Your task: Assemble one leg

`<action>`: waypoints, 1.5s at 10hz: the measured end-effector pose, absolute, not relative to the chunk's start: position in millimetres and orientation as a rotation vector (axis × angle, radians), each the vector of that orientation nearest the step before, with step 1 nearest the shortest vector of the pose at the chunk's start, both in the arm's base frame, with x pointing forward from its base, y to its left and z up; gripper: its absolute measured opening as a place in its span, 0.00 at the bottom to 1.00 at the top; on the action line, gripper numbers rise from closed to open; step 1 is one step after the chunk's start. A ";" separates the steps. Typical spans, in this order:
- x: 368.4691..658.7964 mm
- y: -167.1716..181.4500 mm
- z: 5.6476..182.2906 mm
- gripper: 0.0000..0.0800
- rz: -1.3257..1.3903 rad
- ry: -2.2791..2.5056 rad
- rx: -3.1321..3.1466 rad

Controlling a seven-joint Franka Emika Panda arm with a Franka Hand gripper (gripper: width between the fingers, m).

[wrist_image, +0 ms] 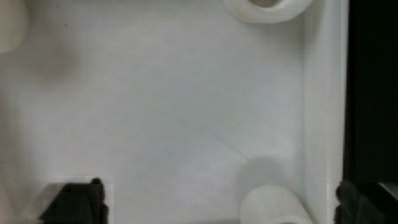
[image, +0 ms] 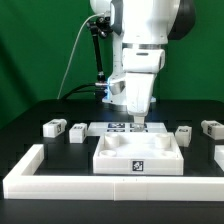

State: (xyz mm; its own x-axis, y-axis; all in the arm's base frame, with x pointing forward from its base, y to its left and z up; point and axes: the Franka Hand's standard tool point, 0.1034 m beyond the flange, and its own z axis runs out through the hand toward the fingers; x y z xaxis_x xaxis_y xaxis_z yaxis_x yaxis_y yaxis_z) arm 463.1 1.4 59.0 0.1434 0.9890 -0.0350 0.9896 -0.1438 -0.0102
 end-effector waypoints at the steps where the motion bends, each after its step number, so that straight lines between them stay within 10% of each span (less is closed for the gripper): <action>1: 462.4 1.2 58.2 0.81 -0.053 2.051 2.361; 11: 430.2 -3.7 9.1 0.76 -0.088 2.133 2.368; 13: 429.9 -3.7 9.0 0.42 -0.089 2.133 2.369; 14: 429.8 -3.7 8.9 0.42 -0.090 2.133 2.369; 15: 429.8 -3.7 8.9 0.16 -0.090 2.133 2.369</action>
Offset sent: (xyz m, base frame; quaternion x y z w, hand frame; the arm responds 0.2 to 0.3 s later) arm -0.0219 0.0036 -0.0220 0.0045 0.0493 -0.0407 0.9979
